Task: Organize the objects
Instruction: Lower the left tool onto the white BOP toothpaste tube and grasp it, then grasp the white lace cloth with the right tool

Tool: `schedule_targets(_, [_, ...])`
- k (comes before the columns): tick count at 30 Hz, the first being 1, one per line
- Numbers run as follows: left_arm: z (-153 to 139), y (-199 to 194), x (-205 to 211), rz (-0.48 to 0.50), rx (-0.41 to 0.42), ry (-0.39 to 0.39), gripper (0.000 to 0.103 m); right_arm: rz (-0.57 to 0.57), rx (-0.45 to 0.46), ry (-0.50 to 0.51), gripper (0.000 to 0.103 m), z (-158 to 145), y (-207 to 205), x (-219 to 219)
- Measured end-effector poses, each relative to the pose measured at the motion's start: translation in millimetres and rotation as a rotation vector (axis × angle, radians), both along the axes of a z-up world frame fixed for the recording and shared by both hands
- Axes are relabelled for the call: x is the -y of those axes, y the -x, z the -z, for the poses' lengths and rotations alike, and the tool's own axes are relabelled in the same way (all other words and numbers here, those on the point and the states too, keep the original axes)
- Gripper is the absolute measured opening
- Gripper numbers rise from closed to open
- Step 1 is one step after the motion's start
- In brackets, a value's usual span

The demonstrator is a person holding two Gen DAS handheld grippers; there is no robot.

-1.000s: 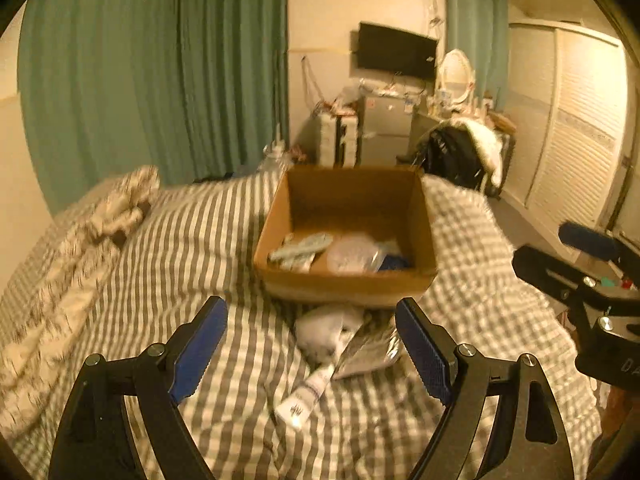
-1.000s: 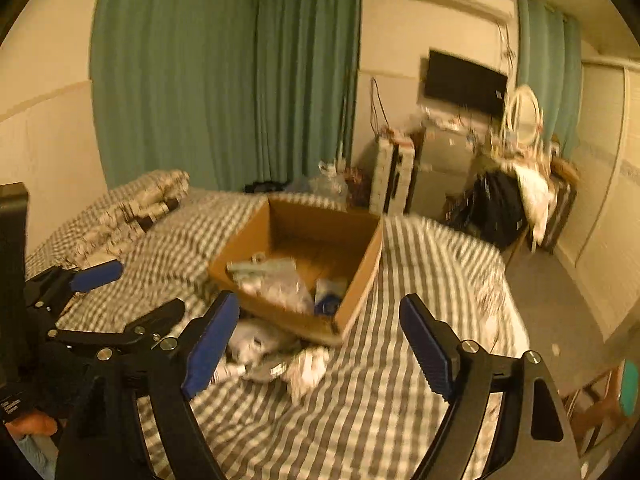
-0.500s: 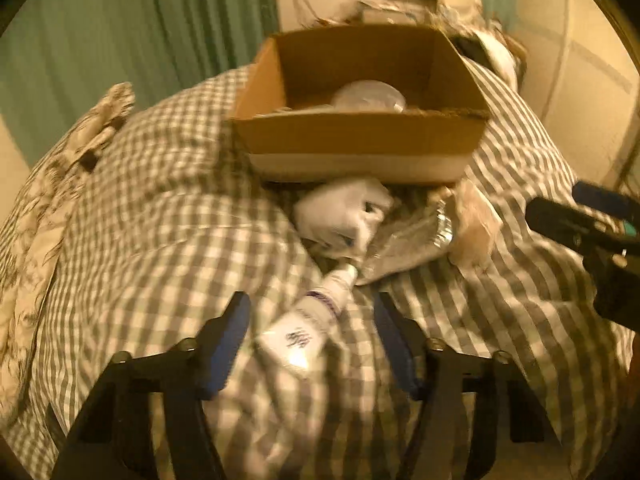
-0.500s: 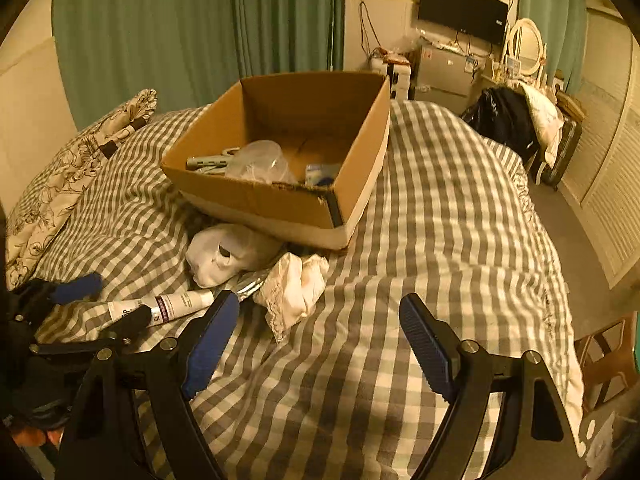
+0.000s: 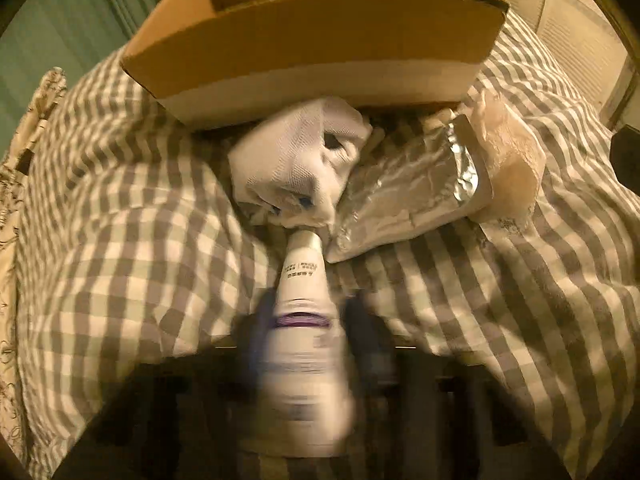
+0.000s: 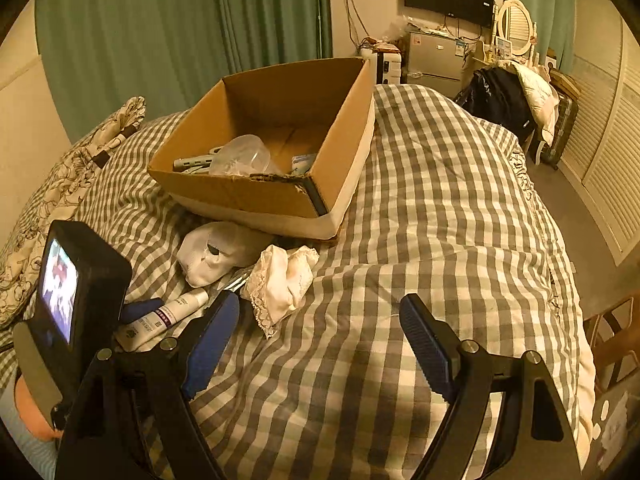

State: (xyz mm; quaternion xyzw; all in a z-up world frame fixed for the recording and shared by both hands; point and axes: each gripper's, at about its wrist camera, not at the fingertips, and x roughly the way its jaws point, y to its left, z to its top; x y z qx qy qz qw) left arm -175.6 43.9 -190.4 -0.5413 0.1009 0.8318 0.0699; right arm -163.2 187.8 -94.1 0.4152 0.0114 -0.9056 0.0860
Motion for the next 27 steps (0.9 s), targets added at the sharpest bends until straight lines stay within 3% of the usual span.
schedule_targets(5, [-13, -16, -2, 0.002, -0.059, -0.028, 0.027, 0.001, 0.008, 0.003, 0.082, 3, 1, 0])
schedule_targets(13, [-54, -42, 26, -0.101, -0.178, -0.181, 0.027, 0.007, 0.069, -0.036, 0.082, 18, 9, 5])
schedule_targets(23, [-57, -42, 44, -0.13, -0.187, -0.273, 0.027, -0.083, 0.203, -0.201, 0.082, 52, 42, 53])
schedule_targets(24, [-56, -43, 44, -0.126, -0.184, -0.279, 0.027, -0.08, 0.208, -0.208, 0.08, 54, 47, 56])
schedule_targets(26, [-54, -42, 45, -0.12, -0.187, -0.281, 0.027, -0.064, 0.215, -0.218, 0.06, 58, 54, 60])
schedule_targets(27, [-55, -43, 43, -0.113, -0.19, -0.28, 0.027, -0.063, 0.216, -0.217, 0.044, 59, 54, 60])
